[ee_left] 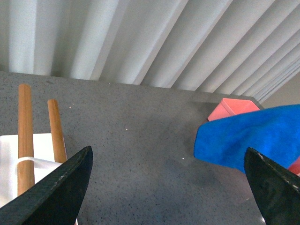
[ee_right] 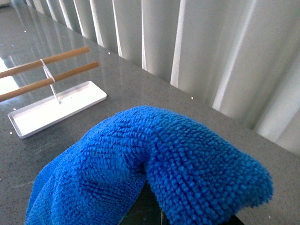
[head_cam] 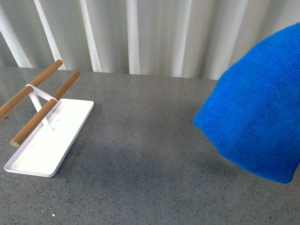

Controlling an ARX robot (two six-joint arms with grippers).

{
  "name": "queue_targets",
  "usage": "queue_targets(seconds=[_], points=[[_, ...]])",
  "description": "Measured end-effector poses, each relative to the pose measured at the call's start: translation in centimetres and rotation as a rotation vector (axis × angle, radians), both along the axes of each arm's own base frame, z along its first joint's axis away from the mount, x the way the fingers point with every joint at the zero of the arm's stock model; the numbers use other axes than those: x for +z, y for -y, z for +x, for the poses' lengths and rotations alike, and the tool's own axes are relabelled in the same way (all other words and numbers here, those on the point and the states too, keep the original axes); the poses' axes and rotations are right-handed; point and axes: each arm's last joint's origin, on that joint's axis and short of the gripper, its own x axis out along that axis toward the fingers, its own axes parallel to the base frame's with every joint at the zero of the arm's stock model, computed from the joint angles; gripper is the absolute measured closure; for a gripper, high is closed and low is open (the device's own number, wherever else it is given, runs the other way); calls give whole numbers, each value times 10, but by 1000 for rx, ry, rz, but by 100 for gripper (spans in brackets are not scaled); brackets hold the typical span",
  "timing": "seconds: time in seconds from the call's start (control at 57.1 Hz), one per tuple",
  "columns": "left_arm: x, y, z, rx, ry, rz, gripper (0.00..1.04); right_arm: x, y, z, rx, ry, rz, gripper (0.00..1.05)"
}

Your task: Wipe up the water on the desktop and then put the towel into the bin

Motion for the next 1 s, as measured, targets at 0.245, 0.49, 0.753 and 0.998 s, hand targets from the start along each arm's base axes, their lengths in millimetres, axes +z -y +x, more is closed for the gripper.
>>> queue_targets(seconds=[0.245,0.49,0.753,0.998], points=[[9,2,-65,-94,22,-10,7,-3,2,3,-44,-11,-34,101],[2,-12,-97,44,51,51,12,-5,2,6,-86,-14,-70,101],[-14,8,-120,624,239,301,57,-8,1,7,-117,-35,-99,101],[-24,31,-136,620,241,313,101,-3,-8,16,-183,-60,-177,101]])
